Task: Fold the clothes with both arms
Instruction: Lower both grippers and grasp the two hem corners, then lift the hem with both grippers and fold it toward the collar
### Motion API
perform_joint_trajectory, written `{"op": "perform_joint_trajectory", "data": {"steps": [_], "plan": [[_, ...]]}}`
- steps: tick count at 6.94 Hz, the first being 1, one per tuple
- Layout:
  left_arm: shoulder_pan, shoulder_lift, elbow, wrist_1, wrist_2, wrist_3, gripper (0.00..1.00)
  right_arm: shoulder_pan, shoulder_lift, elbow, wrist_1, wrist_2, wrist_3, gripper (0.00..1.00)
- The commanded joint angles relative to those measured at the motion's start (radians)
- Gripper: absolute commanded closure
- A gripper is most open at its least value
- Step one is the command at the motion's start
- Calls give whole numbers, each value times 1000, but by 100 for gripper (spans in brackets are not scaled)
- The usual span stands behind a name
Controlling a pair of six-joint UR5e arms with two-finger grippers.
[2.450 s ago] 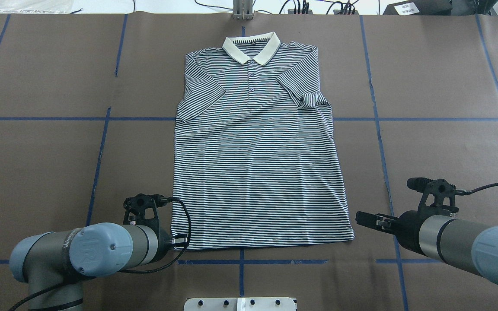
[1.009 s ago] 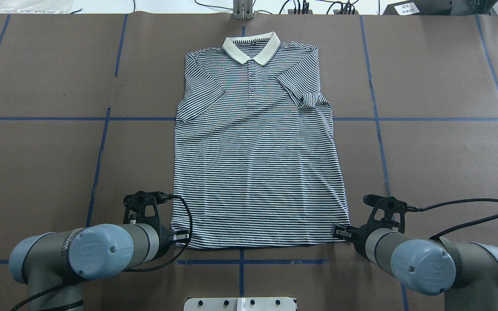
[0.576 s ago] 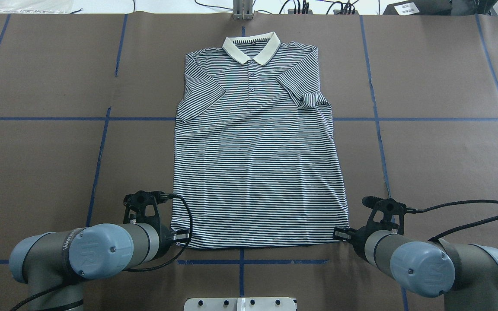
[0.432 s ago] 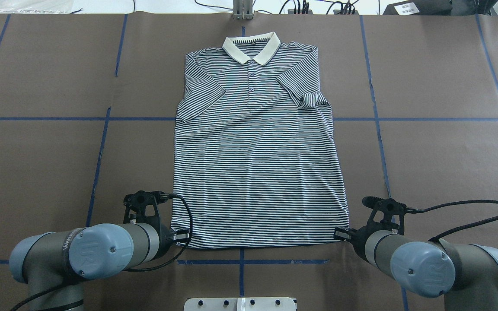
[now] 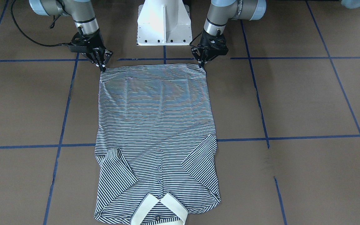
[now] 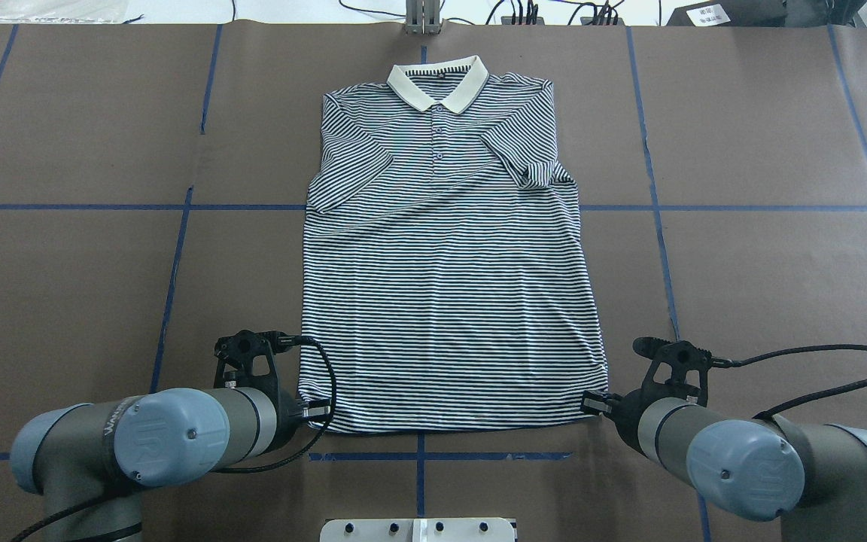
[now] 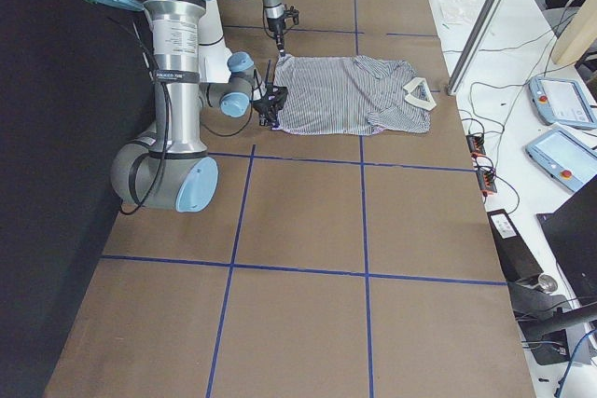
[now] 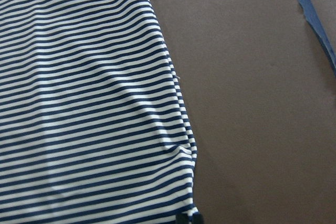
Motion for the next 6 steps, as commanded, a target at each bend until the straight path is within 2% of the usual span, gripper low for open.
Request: {"op": "perform_joint_trajectory", "data": {"steps": [1,3,4,6], "plan": [[-3,-10,-245,274,-54,20,100,4,-33,215,-193,24,-1,100],[-9,-29,-528,547,-134,20,100,4,-20,530,-509,125,1,100],[-37,-91,-570,641,-175,20,100,33,15,603,-609,176,1,100],[-84,-166,-490,645,-176,116,100,75,175,537,-714,185,-13,100]]}}
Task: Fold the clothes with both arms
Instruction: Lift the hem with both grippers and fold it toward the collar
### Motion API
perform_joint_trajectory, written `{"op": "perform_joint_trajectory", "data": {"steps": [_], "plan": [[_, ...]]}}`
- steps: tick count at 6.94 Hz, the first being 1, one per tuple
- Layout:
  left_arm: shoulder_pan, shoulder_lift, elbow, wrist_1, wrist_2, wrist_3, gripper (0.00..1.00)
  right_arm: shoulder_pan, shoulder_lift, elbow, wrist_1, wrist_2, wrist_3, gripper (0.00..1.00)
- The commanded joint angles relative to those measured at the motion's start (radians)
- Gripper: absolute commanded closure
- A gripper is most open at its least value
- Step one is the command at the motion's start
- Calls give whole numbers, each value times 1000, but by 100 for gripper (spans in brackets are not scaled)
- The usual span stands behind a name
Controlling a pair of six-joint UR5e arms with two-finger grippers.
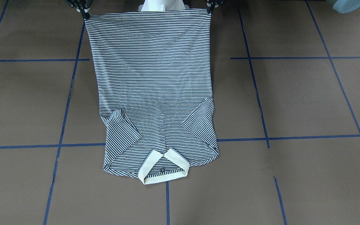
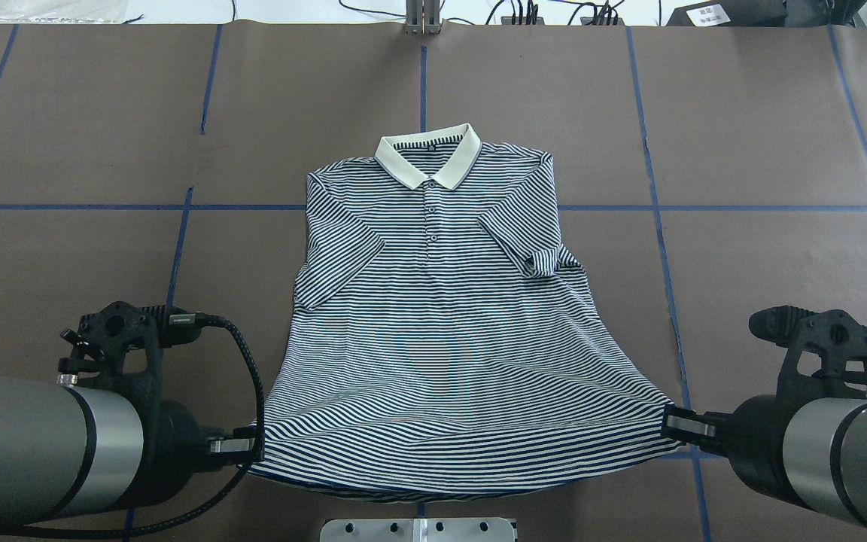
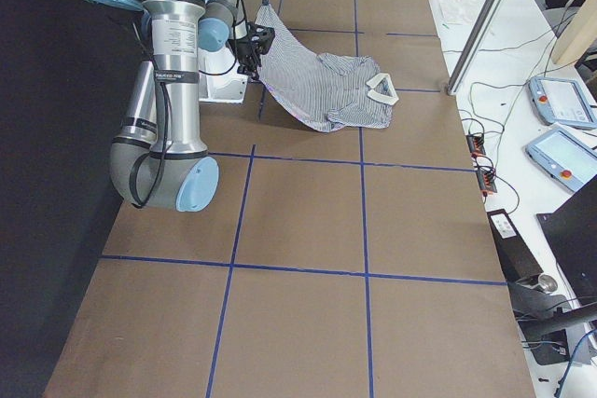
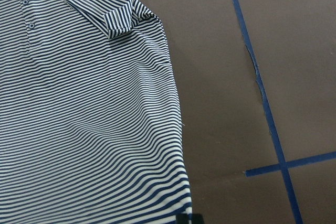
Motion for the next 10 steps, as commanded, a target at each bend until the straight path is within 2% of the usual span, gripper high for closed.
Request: {"op": "perform_joint_trajectory", "data": {"steps": [1,2,4,5,6,9,10], "plan": [[-137,-92,120,15,-13,139,100,96,198,-101,-104,15,-26,100],[-241,-123,194,-3,-19,226,100,200,291,-195,-107,49,-111,100],[-384,-151,382,-142,-69,325,100,415,396,-357,-95,193,-227,100],[-421,-183,476,-202,-69,339,100,472,444,-445,-92,199,-257,100],[-438,-218,575,-260,-68,345,100,509,465,-532,-41,199,-282,100],[-490,-251,865,-510,-60,397,100,552,475,-882,311,191,-287,100],[-492,-278,962,-579,-57,397,100,554,538,-1033,392,188,-285,100]]}}
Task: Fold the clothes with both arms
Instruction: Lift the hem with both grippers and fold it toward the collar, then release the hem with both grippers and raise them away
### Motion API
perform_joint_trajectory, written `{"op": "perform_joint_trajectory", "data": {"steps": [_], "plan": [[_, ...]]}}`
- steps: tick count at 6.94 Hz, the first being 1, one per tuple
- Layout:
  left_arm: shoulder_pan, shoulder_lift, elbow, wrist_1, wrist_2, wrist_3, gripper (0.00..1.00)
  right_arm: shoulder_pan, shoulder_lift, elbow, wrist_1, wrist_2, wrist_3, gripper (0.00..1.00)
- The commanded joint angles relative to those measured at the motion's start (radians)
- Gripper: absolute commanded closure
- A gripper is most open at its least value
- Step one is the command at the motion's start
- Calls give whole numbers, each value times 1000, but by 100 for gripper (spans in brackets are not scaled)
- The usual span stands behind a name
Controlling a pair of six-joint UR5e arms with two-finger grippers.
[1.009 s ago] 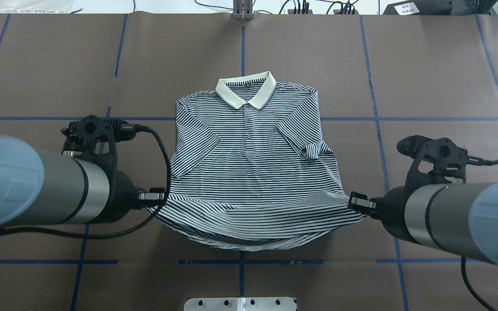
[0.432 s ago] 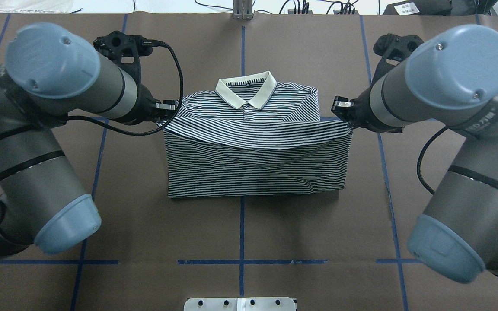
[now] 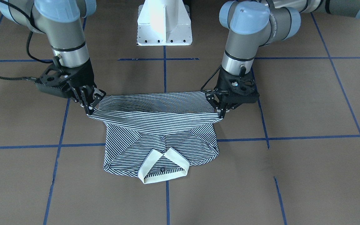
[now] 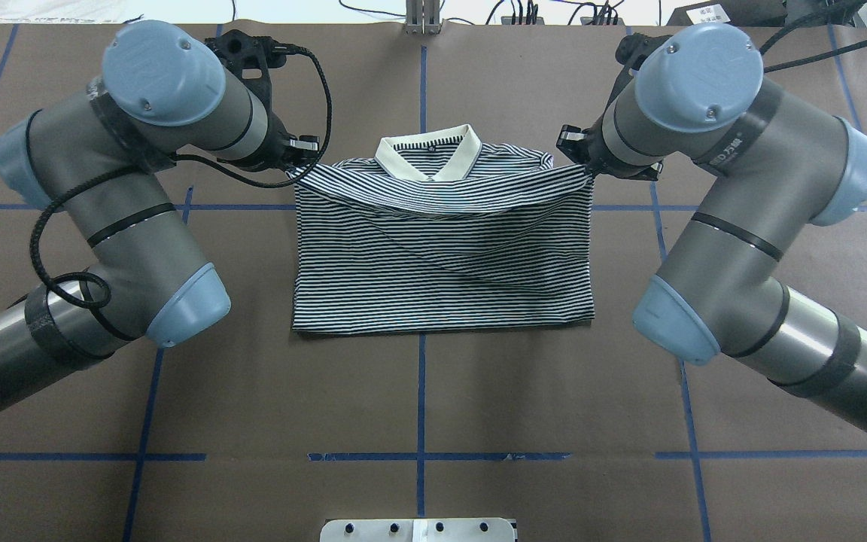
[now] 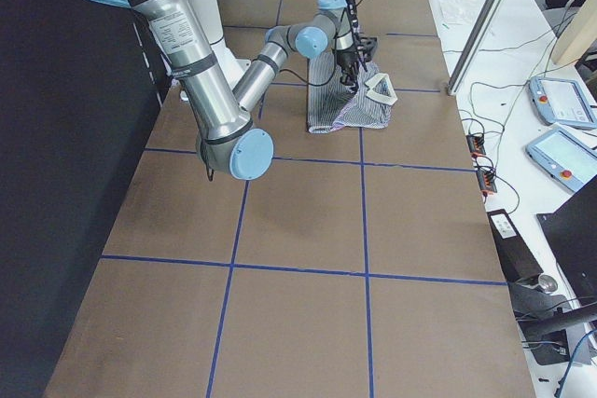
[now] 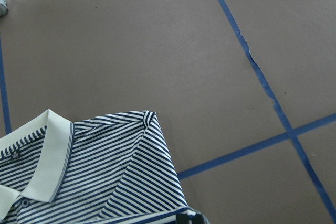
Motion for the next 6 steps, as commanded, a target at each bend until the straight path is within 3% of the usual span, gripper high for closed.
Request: {"op": "perform_joint_trajectory", "data": {"steps": [1,3,6], "plan": [[-8,-49,213,-155,6,10,100,7,114,-316,181,-9,-1,100],[-5,-68,368,-274,33,10,100,8,133,-478,344,-42,-1,100],[1,-66,395,-291,33,7,100,7,130,-508,365,-42,-4,100]]}}
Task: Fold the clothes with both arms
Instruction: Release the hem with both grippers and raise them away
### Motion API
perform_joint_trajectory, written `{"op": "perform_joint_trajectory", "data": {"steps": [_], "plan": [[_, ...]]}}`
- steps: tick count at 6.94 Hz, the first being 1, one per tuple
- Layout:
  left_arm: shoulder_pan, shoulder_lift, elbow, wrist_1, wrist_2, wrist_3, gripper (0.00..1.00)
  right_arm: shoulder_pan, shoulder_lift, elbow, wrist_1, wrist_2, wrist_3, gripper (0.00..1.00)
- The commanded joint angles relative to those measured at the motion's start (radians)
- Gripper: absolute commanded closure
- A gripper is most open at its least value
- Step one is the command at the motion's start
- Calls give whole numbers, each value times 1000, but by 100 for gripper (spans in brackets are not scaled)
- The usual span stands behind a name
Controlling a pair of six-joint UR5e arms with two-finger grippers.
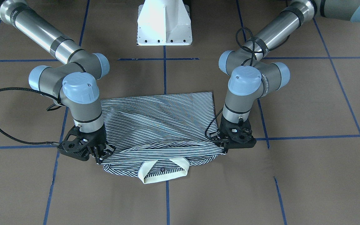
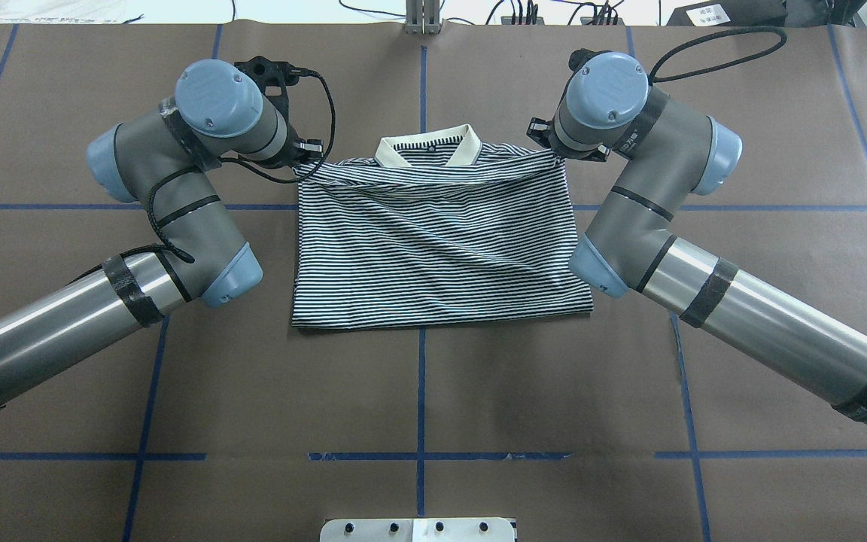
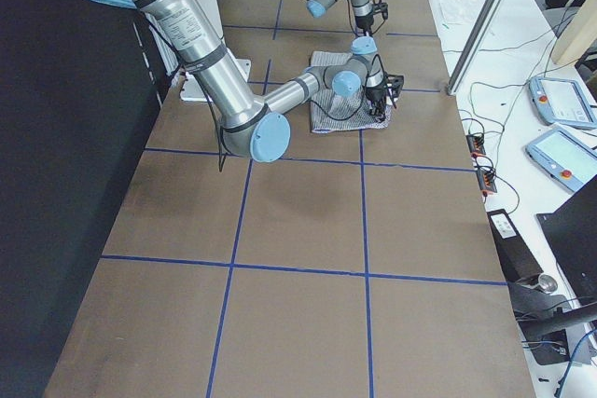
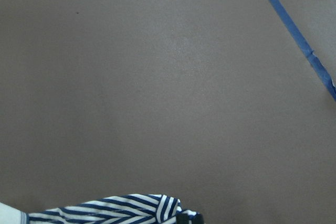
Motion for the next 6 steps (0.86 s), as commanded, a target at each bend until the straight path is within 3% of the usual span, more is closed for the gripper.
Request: {"op": "perform_joint_trajectory", "data": {"steps": [1,2,3,5,6], "plan": [[2,2,5,-6,-1,1,89,1,-3,-8,6,-1,0,98],[2,9,-2,-6,-1,55,16,-2,-3,-8,3,-8,-21,1],[2,12,-25,-31,-7,111,0,4,-2,6,6,-5,-64,0],[10,125,-208,-28,-22,117,0,81,-22,52,-2,110,-212,0],[55,200,-304,-29,-39,101,0,86,-63,90,7,123,-231,0]]}}
